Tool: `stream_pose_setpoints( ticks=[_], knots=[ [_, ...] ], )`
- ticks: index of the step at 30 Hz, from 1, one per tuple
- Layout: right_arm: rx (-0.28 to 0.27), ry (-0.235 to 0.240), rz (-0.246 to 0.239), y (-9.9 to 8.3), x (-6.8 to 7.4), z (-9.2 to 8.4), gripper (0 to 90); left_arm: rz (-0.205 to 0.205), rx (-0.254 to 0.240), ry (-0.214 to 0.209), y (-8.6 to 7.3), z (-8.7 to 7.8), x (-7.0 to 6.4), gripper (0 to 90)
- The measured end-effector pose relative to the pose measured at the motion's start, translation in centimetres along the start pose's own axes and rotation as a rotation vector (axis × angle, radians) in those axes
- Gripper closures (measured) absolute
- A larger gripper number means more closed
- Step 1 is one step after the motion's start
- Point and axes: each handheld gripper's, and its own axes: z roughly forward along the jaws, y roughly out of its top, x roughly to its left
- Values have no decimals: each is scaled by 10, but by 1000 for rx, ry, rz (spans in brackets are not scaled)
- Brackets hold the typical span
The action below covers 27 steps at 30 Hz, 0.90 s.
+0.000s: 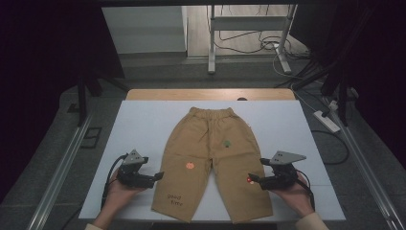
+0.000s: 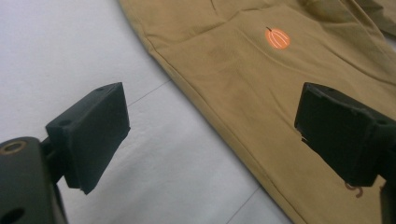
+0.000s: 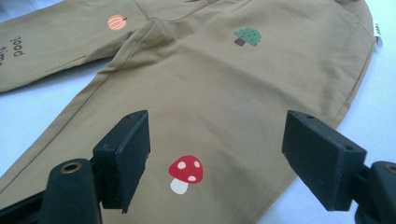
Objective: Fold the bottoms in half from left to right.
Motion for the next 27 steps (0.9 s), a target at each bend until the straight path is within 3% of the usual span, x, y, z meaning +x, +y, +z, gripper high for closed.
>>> stream_pose_setpoints(
  ticks=[11, 27],
  knots=[
    [-28, 5, -19, 5, 11, 2, 241, 2, -9, -3, 2, 0, -3, 101],
    [-29, 72, -37, 14, 29, 15, 241, 7, -9, -1, 3, 0, -3, 102]
  ],
)
